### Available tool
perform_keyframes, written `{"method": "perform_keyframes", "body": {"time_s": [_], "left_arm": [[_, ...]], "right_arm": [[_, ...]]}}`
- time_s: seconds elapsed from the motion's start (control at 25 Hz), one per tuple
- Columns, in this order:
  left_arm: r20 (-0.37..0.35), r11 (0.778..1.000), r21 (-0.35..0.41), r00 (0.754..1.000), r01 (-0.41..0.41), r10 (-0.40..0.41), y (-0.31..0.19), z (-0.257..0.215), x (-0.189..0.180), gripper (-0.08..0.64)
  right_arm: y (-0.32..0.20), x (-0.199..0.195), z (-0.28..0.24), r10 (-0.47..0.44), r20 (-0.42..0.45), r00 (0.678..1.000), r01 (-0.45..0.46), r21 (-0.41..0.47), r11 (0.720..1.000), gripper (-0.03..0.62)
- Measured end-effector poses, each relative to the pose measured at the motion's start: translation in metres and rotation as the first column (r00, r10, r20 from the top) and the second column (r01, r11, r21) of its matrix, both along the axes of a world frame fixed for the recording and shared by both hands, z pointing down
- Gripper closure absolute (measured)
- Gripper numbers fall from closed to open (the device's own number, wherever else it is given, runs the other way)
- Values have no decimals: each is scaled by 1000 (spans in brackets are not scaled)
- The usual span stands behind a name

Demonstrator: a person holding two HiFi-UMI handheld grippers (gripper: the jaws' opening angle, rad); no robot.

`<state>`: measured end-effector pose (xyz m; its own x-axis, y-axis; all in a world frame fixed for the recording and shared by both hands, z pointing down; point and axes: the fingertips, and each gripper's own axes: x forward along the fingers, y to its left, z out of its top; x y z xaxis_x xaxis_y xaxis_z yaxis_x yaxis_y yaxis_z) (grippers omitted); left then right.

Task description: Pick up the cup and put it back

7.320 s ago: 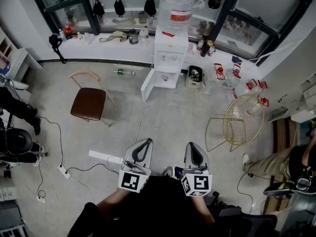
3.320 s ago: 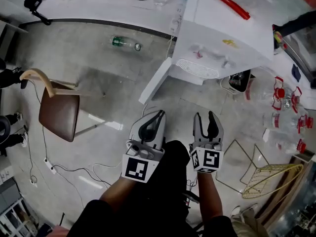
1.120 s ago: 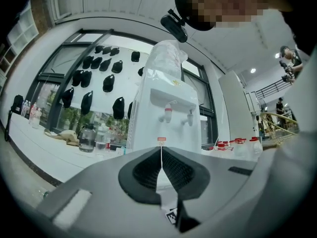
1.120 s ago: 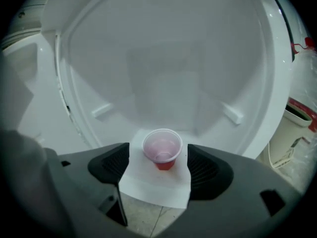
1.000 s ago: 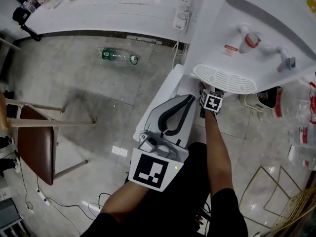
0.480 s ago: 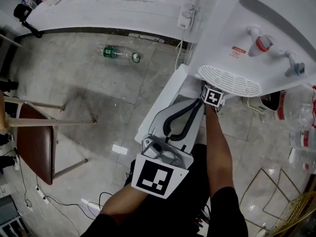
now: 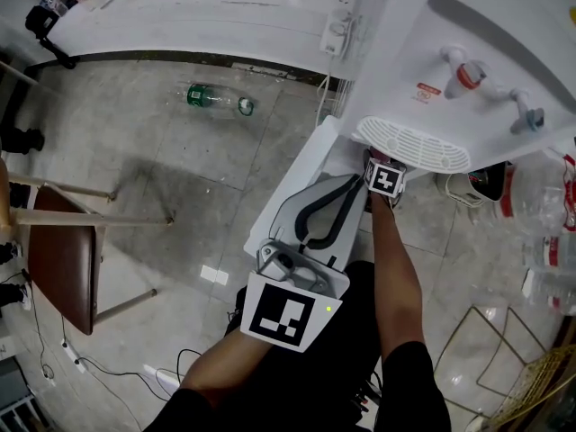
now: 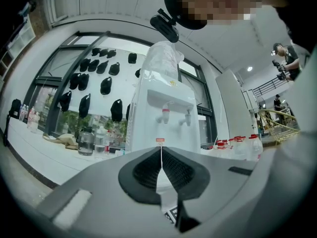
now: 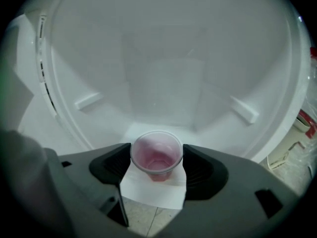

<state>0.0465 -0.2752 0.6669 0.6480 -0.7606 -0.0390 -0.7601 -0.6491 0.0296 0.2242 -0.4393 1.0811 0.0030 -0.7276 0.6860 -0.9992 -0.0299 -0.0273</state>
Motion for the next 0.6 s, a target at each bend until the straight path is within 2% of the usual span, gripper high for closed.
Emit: {"method": "perform_keyframes", "body": {"time_s": [0.2,0.44,0.6], "left_arm": [[1,1000,22,1000,-6,6,1,-1,3,552],[7,998,59,1000,-5,5,5,-3,7,552],[-40,998,54,999,19,-17,5,-4,5,552]], "right_arm": [[17,4,-11,-8,14,1000,8,1,1000,276],[45,-2,-34,-66,40,997,65,28,998,278],[69,-12,-53,-126,45,991,124,45,991,278]]}}
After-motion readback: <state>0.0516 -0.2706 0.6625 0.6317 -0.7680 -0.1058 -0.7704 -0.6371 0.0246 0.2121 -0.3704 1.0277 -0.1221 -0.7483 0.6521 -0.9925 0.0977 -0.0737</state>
